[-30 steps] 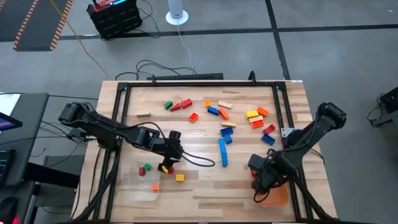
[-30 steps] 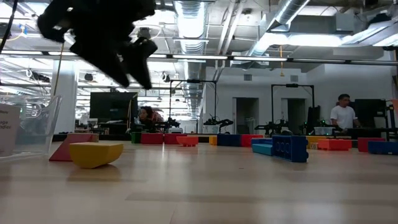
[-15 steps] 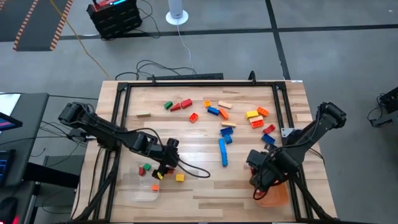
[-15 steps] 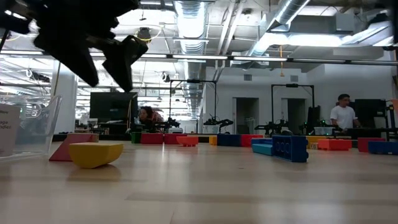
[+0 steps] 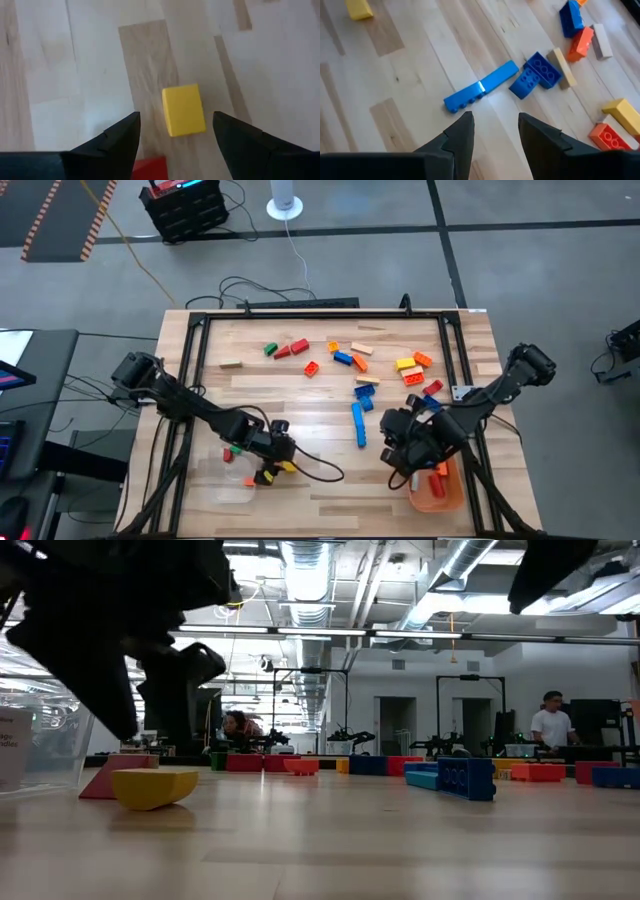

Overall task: Sort blocks by size
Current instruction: Put the small yellow block into the transparent bin

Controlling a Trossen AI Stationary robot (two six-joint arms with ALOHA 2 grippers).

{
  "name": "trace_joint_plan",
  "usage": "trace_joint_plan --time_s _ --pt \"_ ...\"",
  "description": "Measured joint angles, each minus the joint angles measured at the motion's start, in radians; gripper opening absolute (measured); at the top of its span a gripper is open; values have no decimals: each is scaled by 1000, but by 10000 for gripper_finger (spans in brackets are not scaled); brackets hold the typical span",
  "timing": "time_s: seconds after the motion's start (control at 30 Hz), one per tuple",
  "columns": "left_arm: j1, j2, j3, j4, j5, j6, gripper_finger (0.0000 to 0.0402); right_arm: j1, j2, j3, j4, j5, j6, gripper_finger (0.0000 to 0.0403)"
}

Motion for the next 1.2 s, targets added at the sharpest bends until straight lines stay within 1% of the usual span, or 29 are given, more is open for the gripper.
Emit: trace_joint_plan --time_s 0.1,0.4,0.57,0.7,0.93,1.03,1.2 --pt "-3 -3 1 24 -13 -37 245 -7 0 0 5 -1 -16 182" --pt "-65 29 27 49 -112 -47 245 -7 0 0 15 -3 -19 182" --pt "-77 77 41 37 -132 -52 245 -7 0 0 25 -3 -25 182" --pt "-76 128 50 24 -124 -53 245 -7 0 0 28 -3 -26 182" --pt "-68 143 53 10 -122 -43 241 -7 0 0 26 -3 -26 182" --pt "-68 144 53 8 -122 -36 212 -7 0 0 26 -3 -28 182" --pt "-64 144 53 8 -122 -25 127 -7 0 0 25 -2 -29 182"
